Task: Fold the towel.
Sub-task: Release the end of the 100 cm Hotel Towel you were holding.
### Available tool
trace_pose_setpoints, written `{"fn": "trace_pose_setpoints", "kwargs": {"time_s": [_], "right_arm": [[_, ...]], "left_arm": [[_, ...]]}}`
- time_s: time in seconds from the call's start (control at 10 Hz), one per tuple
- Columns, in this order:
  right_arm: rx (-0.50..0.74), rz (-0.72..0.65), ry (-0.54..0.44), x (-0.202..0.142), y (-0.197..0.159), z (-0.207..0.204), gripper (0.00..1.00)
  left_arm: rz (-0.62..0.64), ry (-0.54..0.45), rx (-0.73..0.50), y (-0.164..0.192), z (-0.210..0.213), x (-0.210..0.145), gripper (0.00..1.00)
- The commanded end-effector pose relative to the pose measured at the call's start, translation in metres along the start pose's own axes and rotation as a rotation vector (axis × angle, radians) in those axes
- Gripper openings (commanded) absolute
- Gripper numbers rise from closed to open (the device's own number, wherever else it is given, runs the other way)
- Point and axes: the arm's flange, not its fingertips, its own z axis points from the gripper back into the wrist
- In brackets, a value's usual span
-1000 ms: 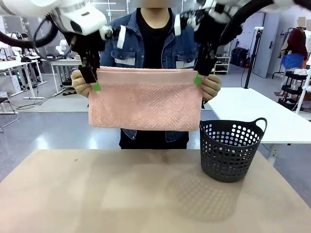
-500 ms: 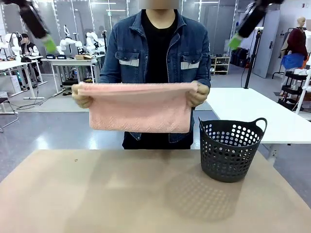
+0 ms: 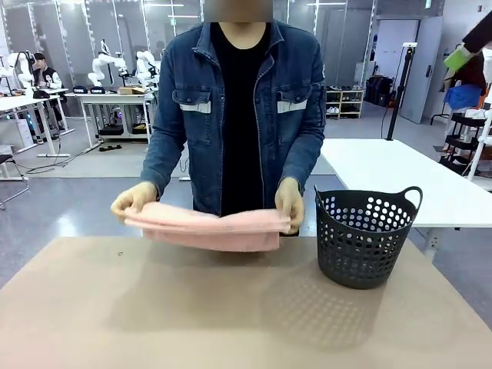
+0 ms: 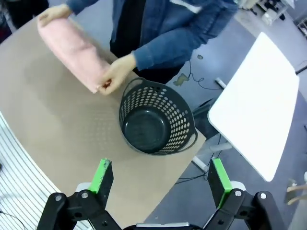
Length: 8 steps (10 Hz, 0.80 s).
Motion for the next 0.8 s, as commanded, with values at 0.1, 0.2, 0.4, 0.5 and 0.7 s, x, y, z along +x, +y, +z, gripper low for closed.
{"fn": "trace_pose_setpoints", "kwargs": {"time_s": [0.1, 0.2, 0.4, 0.5, 0.7], "right_arm": [[-0.039, -0.059, 0.015, 0.000, 0.013, -0.013, 1.00], [-0.007, -0.024, -0.007, -0.004, 0.000, 0.001, 1.00], [-0.007, -0.024, -0.007, -0.004, 0.000, 0.001, 1.00], [-0.007, -0.024, -0.007, -0.004, 0.000, 0.001, 1.00], [-0.007, -0.024, -0.007, -0.004, 0.000, 0.001, 1.00]], "left_arm": [[-0.003, -0.037, 0.066, -0.018, -0.013, -0.003, 1.00], [0.017, -0.011, 0.011, -0.001, -0.002, -0.004, 1.00], [0.017, -0.011, 0.011, -0.001, -0.002, -0.004, 1.00], [0.017, -0.011, 0.011, -0.001, -0.002, -0.004, 1.00], [0.017, -0.011, 0.011, -0.001, -0.002, -0.004, 1.00]]}}
